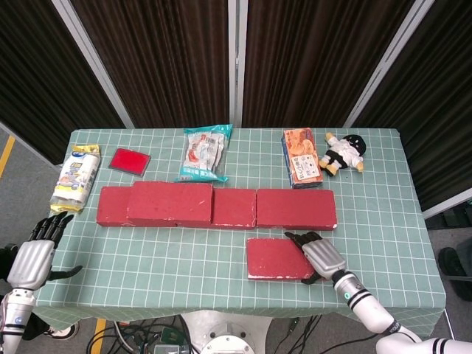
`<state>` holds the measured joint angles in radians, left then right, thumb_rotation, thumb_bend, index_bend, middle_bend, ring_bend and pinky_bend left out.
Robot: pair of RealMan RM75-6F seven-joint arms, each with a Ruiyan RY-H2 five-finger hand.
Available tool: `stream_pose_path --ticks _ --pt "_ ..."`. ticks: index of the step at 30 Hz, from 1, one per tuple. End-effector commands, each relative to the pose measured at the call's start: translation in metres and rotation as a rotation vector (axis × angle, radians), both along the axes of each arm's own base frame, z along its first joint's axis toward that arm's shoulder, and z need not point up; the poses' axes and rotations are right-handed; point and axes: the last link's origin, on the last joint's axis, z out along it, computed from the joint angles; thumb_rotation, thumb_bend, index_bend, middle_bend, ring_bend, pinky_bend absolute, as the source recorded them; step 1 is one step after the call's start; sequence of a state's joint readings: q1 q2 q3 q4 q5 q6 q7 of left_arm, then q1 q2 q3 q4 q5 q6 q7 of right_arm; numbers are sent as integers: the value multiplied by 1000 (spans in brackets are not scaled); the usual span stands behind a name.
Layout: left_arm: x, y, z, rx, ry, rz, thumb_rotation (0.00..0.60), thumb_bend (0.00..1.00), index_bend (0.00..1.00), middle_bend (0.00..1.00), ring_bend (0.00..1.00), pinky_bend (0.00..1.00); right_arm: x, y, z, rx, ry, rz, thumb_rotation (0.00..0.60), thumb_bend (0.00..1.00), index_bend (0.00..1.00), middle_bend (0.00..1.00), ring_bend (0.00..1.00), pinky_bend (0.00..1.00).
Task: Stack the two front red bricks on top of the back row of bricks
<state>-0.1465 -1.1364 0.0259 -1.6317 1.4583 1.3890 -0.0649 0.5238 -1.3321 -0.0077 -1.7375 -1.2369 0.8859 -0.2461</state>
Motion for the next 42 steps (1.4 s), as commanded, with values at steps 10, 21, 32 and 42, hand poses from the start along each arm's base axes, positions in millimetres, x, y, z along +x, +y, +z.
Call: stream_pose_path --ticks 10,21,32,42 --pt "2 -4 5 8 -9 8 600 54 0 0 0 0 41 -19 55 -101 -157 90 600 2 0 321 208 155" --pt "8 -1 5 3 -26 0 600 54 0 0 0 0 84 -118 65 -165 -173 105 600 0 0 320 207 155" --pt "3 2 9 -7 -56 12 600 54 0 0 0 0 81 -147 18 -78 -83 61 600 0 0 317 207 154" --pt "-3 1 9 -10 -69 25 600 54 0 0 0 0 89 -145 9 -52 -49 100 600 0 0 315 208 145"
